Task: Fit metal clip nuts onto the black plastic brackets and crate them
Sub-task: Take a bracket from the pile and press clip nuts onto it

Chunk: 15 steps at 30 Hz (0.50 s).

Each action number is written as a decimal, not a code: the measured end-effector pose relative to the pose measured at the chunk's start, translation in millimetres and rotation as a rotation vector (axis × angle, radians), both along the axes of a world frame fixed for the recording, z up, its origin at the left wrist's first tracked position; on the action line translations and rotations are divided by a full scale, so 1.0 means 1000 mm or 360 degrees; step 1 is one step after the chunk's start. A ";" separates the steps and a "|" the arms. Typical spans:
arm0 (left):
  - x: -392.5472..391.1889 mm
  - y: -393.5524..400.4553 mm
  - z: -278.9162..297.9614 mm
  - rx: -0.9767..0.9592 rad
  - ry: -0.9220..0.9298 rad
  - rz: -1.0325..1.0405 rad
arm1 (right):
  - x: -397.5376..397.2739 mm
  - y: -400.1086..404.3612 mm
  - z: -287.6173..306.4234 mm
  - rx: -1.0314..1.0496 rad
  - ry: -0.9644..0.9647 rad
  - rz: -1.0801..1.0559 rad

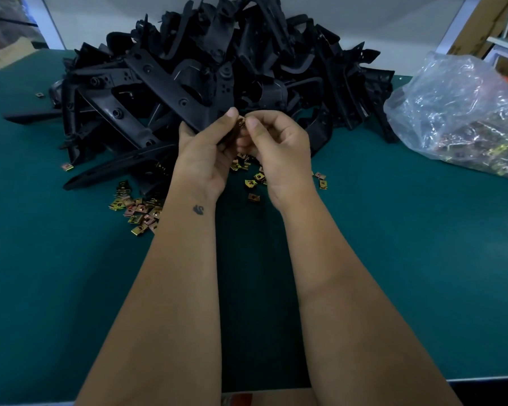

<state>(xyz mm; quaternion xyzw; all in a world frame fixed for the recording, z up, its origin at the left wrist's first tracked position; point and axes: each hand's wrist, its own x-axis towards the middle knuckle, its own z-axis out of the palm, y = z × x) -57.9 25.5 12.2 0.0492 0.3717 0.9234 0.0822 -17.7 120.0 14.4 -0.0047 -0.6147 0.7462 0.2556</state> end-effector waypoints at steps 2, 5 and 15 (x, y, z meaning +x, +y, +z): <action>-0.001 0.001 0.001 0.0072 -0.0015 0.0063 | -0.001 0.002 0.001 -0.0077 -0.0029 -0.0236; -0.002 -0.001 0.002 0.0118 -0.0005 0.0126 | 0.000 0.011 -0.001 0.0281 -0.0323 -0.0661; -0.005 -0.006 0.001 0.0087 0.0041 0.0150 | 0.002 0.002 -0.005 0.1773 -0.0557 -0.0540</action>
